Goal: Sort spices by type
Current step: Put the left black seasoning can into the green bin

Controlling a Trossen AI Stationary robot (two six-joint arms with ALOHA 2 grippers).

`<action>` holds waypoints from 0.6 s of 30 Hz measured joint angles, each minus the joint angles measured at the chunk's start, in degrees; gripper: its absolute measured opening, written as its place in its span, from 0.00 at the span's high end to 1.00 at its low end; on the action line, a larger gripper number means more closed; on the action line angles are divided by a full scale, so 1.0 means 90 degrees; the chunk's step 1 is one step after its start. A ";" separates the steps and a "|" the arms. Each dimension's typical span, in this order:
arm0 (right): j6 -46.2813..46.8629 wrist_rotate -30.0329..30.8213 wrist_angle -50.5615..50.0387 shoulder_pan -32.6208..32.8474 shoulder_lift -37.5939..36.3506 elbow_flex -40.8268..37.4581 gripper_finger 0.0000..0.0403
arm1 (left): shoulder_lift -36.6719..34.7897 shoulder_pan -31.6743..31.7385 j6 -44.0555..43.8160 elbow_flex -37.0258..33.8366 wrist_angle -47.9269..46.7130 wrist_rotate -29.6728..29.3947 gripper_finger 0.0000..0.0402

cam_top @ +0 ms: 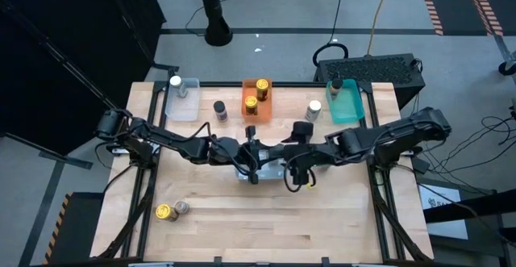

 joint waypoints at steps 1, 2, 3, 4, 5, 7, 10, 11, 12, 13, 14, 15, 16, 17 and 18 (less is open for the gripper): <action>-0.0115 0.0001 0.0027 0.0000 0.0055 0.0008 0.21 | 0.0000 -0.0001 -0.0002 0.0000 0.0009 0.0001 0.68; -0.0208 0.0003 0.0055 0.0000 0.0103 0.0008 0.20 | 0.0000 -0.0001 -0.0001 0.0000 0.0040 0.0000 0.68; -0.0278 0.0001 0.0066 0.0002 0.0136 0.0008 0.20 | 0.0000 -0.0010 -0.0002 0.0000 0.0063 -0.0001 0.68; -0.0326 0.0001 0.0066 0.0002 0.0159 0.0008 0.20 | 0.0000 -0.0011 -0.0001 0.0000 0.0059 -0.0002 0.68; -0.0363 0.0003 0.0071 0.0002 0.0184 0.0008 0.21 | 0.0000 -0.0012 0.0000 0.0000 0.0054 -0.0002 0.68; -0.0422 0.0009 0.0071 0.0000 0.0199 0.0008 0.24 | 0.0000 -0.0030 0.0000 0.0000 0.0030 -0.0002 0.68; -0.0444 0.0014 0.0078 -0.0034 0.0199 0.0010 0.34 | 0.0000 -0.0037 0.0000 0.0000 0.0030 -0.0002 0.67; -0.0445 0.0015 0.0077 -0.0055 0.0199 0.0010 0.38 | 0.0000 -0.0037 0.0002 0.0000 0.0026 -0.0002 0.66; -0.0448 0.0015 0.0076 -0.0080 0.0199 0.0010 0.43 | 0.0001 -0.0035 0.0005 0.0000 0.0025 -0.0002 0.65; -0.0461 0.0017 0.0076 -0.0100 0.0199 0.0010 0.48 | 0.0000 -0.0035 0.0019 0.0000 0.0028 -0.0002 0.64; -0.0479 0.0016 0.0077 -0.0126 0.0199 0.0010 0.53 | 0.0001 -0.0035 0.0023 0.0000 0.0028 -0.0002 0.63; -0.0495 0.0013 0.0076 -0.0156 0.0202 0.0013 0.58 | 0.0001 -0.0031 0.0024 0.0000 0.0029 -0.0004 0.63; -0.0508 -0.0009 0.0074 -0.0175 0.0199 0.0013 0.64 | 0.0001 -0.0029 0.0025 0.0000 0.0033 -0.0007 0.62; -0.0514 -0.0012 0.0073 -0.0200 0.0199 0.0013 0.69 | 0.0001 -0.0025 0.0027 0.0000 0.0034 -0.0008 0.62; -0.0528 -0.0036 0.0065 -0.0222 0.0199 0.0013 0.73 | 0.0001 -0.0025 0.0026 0.0000 0.0032 -0.0020 0.62</action>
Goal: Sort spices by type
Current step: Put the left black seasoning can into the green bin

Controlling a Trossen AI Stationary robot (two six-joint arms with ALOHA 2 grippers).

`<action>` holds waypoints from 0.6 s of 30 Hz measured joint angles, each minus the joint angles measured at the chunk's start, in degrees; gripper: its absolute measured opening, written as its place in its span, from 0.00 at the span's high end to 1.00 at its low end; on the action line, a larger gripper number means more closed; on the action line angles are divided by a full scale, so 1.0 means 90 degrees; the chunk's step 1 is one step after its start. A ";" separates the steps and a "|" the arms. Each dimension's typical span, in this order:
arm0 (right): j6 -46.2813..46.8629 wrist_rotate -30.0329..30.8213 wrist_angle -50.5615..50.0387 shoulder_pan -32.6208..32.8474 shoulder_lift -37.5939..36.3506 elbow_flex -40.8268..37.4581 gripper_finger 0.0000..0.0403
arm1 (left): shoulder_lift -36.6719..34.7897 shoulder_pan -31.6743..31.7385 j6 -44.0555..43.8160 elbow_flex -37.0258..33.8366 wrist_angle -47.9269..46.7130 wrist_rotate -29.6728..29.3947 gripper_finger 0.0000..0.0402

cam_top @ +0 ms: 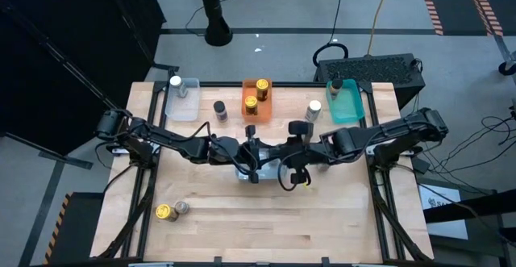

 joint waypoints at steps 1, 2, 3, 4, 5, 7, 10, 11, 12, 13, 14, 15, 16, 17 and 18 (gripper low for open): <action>-0.0026 -0.0028 -0.0015 -0.0020 0.0000 0.0000 0.74 | 0.0002 0.0000 -0.0014 0.0000 0.0002 -0.0042 0.62; -0.0036 -0.0029 -0.0034 -0.0030 0.0000 0.0000 0.74 | 0.0002 0.0000 -0.0023 0.0000 0.0000 -0.0102 0.62; -0.0036 -0.0046 -0.0067 -0.0051 0.0000 0.0000 0.74 | 0.0002 -0.0002 -0.0024 0.0000 0.0002 -0.0160 0.62; -0.0021 -0.0099 -0.0074 -0.0070 0.0000 0.0000 0.74 | 0.0002 -0.0005 -0.0023 0.0000 0.0000 -0.0173 0.62; 0.0030 -0.0127 -0.0096 -0.0083 0.0000 0.0002 0.74 | 0.0002 -0.0005 -0.0022 0.0000 0.0001 -0.0172 0.62; 0.0190 -0.0141 -0.0176 -0.0124 -0.0002 0.0004 0.74 | 0.0002 -0.0005 -0.0020 0.0000 -0.0002 -0.0174 0.61; 0.0499 -0.0178 -0.0395 -0.0220 -0.0025 0.0005 0.74 | 0.0002 0.0008 -0.0009 0.0000 -0.0050 -0.0182 0.61; 0.0646 -0.0186 -0.0503 -0.0264 -0.0067 0.0005 0.74 | 0.0002 0.0010 -0.0011 0.0000 -0.0063 -0.0214 0.61; 0.0808 -0.0195 -0.0575 -0.0337 -0.0084 0.0012 0.74 | -0.0013 0.0012 -0.0018 0.0005 -0.0073 -0.0302 0.61; 0.0956 -0.0206 -0.0651 -0.0442 -0.0121 0.0024 0.74 | -0.0033 0.0019 -0.0021 0.0010 -0.0089 -0.0454 0.61; 0.1113 -0.0248 -0.0743 -0.0548 -0.0201 0.0024 0.74 | -0.0055 0.0035 -0.0026 0.0016 -0.0090 -0.0657 0.61; 0.1309 -0.0277 -0.0837 -0.0671 -0.0281 0.0029 0.74 | -0.0092 0.0060 -0.0024 0.0021 -0.0076 -0.0860 0.61; 0.1543 -0.0200 -0.1109 -0.0833 -0.0369 0.0040 0.74 | -0.0148 0.0067 0.0005 0.0018 -0.0155 -0.1191 0.61; 0.1637 -0.0085 -0.1591 -0.0996 -0.0510 -0.0008 0.74 | -0.0242 0.0061 0.0027 -0.0021 -0.0311 -0.1463 0.61; 0.1665 -0.0005 -0.1976 -0.1157 -0.0666 -0.0033 0.74 | -0.0320 0.0042 0.0039 -0.0021 -0.0297 -0.1553 0.61</action>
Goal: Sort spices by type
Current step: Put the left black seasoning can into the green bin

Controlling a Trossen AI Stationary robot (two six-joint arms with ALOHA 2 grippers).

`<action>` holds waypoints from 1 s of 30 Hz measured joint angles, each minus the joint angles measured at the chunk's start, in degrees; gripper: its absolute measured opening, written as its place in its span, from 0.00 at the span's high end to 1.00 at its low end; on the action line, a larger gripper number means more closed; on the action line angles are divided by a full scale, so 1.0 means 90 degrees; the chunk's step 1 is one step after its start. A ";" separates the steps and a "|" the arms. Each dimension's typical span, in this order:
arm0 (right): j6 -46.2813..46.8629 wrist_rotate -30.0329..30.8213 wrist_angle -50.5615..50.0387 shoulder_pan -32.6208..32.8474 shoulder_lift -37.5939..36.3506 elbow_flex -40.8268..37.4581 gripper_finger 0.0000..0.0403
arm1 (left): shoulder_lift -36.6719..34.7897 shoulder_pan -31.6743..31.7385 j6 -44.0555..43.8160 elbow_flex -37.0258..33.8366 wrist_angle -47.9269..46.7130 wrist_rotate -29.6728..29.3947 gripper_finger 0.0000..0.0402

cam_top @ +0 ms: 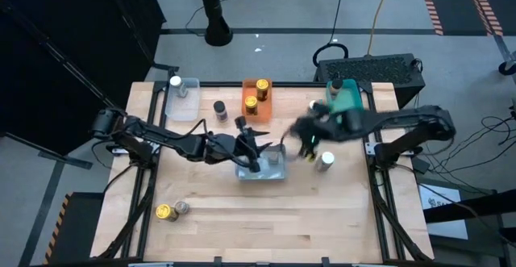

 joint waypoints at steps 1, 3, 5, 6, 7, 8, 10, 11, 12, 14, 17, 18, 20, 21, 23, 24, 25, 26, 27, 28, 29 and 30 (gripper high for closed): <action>0.0002 0.0019 0.0110 -0.0151 -0.0118 0.0003 0.74 | -0.0038 -0.0011 0.0007 0.0021 -0.0002 -0.0064 0.61; 0.0004 0.0010 0.0205 -0.0407 -0.0279 0.0054 0.74 | -0.0169 -0.0005 0.0012 0.0013 -0.0140 -0.0151 0.61; 0.0067 -0.0170 -0.0060 -0.0614 -0.0508 0.0019 0.74 | -0.0285 0.0012 0.0117 0.0012 -0.0155 -0.0206 0.61; 0.0155 -0.0135 -0.0076 -0.0781 -0.0607 0.0021 0.74 | -0.0357 0.0014 0.0151 0.0014 -0.0174 -0.0229 0.61; 0.0255 -0.0057 -0.0082 -0.0981 -0.0741 0.0030 0.74 | -0.0441 0.0008 0.0160 0.0014 -0.0243 -0.0229 0.61; 0.0431 0.0057 -0.0213 -0.1165 -0.0845 0.0034 0.74 | -0.0488 0.0001 0.0145 0.0014 -0.0248 -0.0229 0.61; 0.1071 0.0455 -0.0669 -0.1578 -0.1015 0.0034 0.74 | -0.0604 -0.0029 0.0117 0.0014 -0.0257 -0.0257 0.61; 0.1364 0.0624 -0.0882 -0.1807 -0.1094 0.0033 0.74 | -0.0683 -0.0058 0.0128 0.0012 -0.0319 -0.0297 0.61; 0.1601 0.0718 -0.1112 -0.2021 -0.1128 0.0036 0.74 | -0.0735 -0.0072 0.0156 0.0012 -0.0289 -0.0306 0.61; 0.1962 0.0744 -0.1597 -0.2547 -0.1207 0.0027 0.74 | -0.0888 -0.0102 0.0194 0.0019 -0.0335 -0.0314 0.61; 0.2173 0.0657 -0.1742 -0.3272 -0.1247 -0.0065 0.74 | -0.1099 -0.0173 0.0275 0.0017 -0.0507 -0.0406 0.61; 0.2137 0.0552 -0.1748 -0.3515 -0.1247 -0.0138 0.74 | -0.1200 -0.0201 0.0289 0.0014 -0.0650 -0.0558 0.61; 0.2041 0.0309 -0.1616 -0.3974 -0.1238 -0.0360 0.74 | -0.1382 -0.0269 0.0288 0.0013 -0.0785 -0.0974 0.61; 0.1943 0.0186 -0.1450 -0.4182 -0.1234 -0.0511 0.74 | -0.1482 -0.0296 0.0287 0.0018 -0.0893 -0.1151 0.61; 0.1755 -0.0053 -0.1113 -0.4590 -0.1248 -0.0858 0.74 | -0.1679 -0.0377 0.0273 0.0019 -0.1231 -0.1478 0.61; 0.1656 -0.0188 -0.0939 -0.4787 -0.1265 -0.1042 0.74 | -0.1762 -0.0419 0.0270 0.0019 -0.1339 -0.1560 0.61; 0.1605 -0.0344 -0.0779 -0.4958 -0.1273 -0.1223 0.74 | -0.1863 -0.0464 0.0269 0.0019 -0.1484 -0.1609 0.61; 0.1577 -0.0475 -0.0606 -0.5116 -0.1277 -0.1411 0.74 | -0.1954 -0.0505 0.0268 0.0019 -0.1620 -0.1629 0.61; 0.1562 -0.0570 -0.0432 -0.5253 -0.1278 -0.1596 0.74 | -0.2023 -0.0555 0.0268 0.0019 -0.1659 -0.1637 0.61; 0.1557 -0.0626 -0.0241 -0.5373 -0.1281 -0.1780 0.74 | -0.2088 -0.0609 0.0268 0.0019 -0.1691 -0.1637 0.61; 0.1552 -0.0649 -0.0080 -0.5475 -0.1283 -0.1950 0.74 | -0.2151 -0.0657 0.0270 0.0019 -0.1746 -0.1640 0.61; 0.1549 -0.0652 0.0115 -0.5546 -0.1290 -0.2117 0.74 | -0.2194 -0.0698 0.0268 0.0019 -0.1753 -0.1640 0.61</action>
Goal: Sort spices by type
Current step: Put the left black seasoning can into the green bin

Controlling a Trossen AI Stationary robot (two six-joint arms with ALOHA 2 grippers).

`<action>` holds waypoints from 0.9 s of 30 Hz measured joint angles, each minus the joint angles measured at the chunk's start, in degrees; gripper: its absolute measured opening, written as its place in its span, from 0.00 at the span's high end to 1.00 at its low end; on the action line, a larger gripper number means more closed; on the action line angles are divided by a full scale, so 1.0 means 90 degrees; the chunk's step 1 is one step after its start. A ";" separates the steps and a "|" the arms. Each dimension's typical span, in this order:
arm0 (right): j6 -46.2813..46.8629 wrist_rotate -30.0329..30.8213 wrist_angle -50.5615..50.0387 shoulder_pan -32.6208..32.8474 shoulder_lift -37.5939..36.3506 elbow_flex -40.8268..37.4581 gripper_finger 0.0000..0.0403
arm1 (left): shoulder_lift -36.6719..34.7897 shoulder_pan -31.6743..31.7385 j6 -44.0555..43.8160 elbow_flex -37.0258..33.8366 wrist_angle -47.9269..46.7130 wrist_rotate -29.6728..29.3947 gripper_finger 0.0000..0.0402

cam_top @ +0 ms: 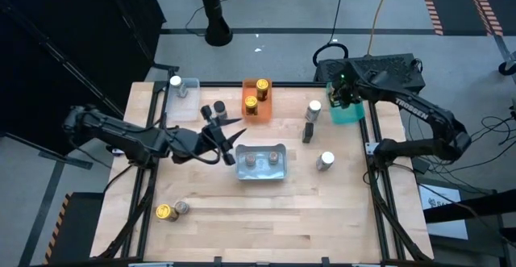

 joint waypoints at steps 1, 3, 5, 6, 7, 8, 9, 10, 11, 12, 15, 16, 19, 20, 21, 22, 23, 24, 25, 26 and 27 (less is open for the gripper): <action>-0.0003 -0.0048 0.0223 -0.0063 -0.0004 -0.0161 0.74 | -0.0035 -0.0042 0.0000 0.0000 0.0001 0.0001 0.61; -0.0003 -0.0201 0.0633 -0.0173 -0.0001 -0.0459 0.74 | -0.0087 -0.0103 0.0002 0.0000 0.0000 0.0000 0.61; -0.0005 -0.0307 0.1044 -0.0271 -0.0001 -0.0730 0.74 | -0.0119 -0.0146 0.0002 0.0000 0.0000 0.0001 0.61; 0.0002 -0.0309 0.1224 -0.0317 0.0000 -0.0855 0.74 | -0.0119 -0.0152 0.0002 0.0000 0.0000 0.0002 0.61; 0.0024 -0.0307 0.1373 -0.0363 0.0001 -0.0968 0.74 | -0.0119 -0.0152 0.0002 0.0000 0.0000 0.0000 0.61; 0.0035 -0.0306 0.1483 -0.0407 0.0001 -0.1071 0.74 | -0.0119 -0.0152 0.0000 0.0000 -0.0002 0.0000 0.61; 0.0042 -0.0303 0.1587 -0.0439 0.0001 -0.1166 0.74 | -0.0119 -0.0152 0.0000 0.0000 -0.0005 0.0001 0.61; 0.0044 -0.0299 0.1694 -0.0460 0.0001 -0.1251 0.74 | -0.0117 -0.0152 0.0000 0.0000 -0.0005 0.0000 0.61; 0.0048 -0.0303 0.1792 -0.0487 0.0001 -0.1324 0.74 | -0.0117 -0.0152 0.0000 0.0000 -0.0002 0.0000 0.61; 0.0063 -0.0303 0.1918 -0.0492 0.0001 -0.1400 0.74 | -0.0116 -0.0152 -0.0001 0.0000 -0.0005 0.0000 0.61; 0.0070 -0.0326 0.2281 -0.0489 0.0001 -0.1620 0.74 | -0.0110 -0.0152 -0.0002 0.0000 -0.0007 0.0001 0.61; 0.0071 -0.0363 0.2407 -0.0492 0.0001 -0.1683 0.74 | -0.0110 -0.0152 -0.0002 0.0000 -0.0007 0.0000 0.61; 0.0075 -0.0475 0.2701 -0.0487 0.0003 -0.1801 0.73 | -0.0110 -0.0152 -0.0002 0.0000 -0.0022 0.0000 0.61; 0.0100 -0.0477 0.2705 -0.0486 0.0003 -0.1807 0.70 | -0.0110 -0.0152 -0.0005 0.0000 -0.0037 0.0000 0.61; 0.0110 -0.0473 0.2705 -0.0486 0.0003 -0.1807 0.66 | -0.0110 -0.0152 -0.0005 0.0000 -0.0043 0.0000 0.61; 0.0114 -0.0471 0.2709 -0.0487 0.0003 -0.1807 0.61 | -0.0110 -0.0152 -0.0006 0.0000 -0.0057 0.0000 0.61; 0.0116 -0.0468 0.2709 -0.0487 0.0003 -0.1807 0.57 | -0.0110 -0.0152 -0.0008 0.0000 -0.0088 0.0000 0.61; 0.0116 -0.0470 0.2708 -0.0487 0.0003 -0.1807 0.54 | -0.0110 -0.0152 -0.0013 0.0000 -0.0125 0.0000 0.61; 0.0116 -0.0469 0.2710 -0.0484 0.0003 -0.1807 0.51 | -0.0110 -0.0152 -0.0021 0.0000 -0.0159 0.0000 0.61; 0.0114 -0.0469 0.2708 -0.0484 0.0001 -0.1807 0.49 | -0.0107 -0.0152 -0.0024 0.0000 -0.0177 0.0000 0.61; 0.0102 -0.0468 0.2721 -0.0484 0.0003 -0.1807 0.47 | -0.0107 -0.0152 -0.0024 0.0000 -0.0177 0.0000 0.61</action>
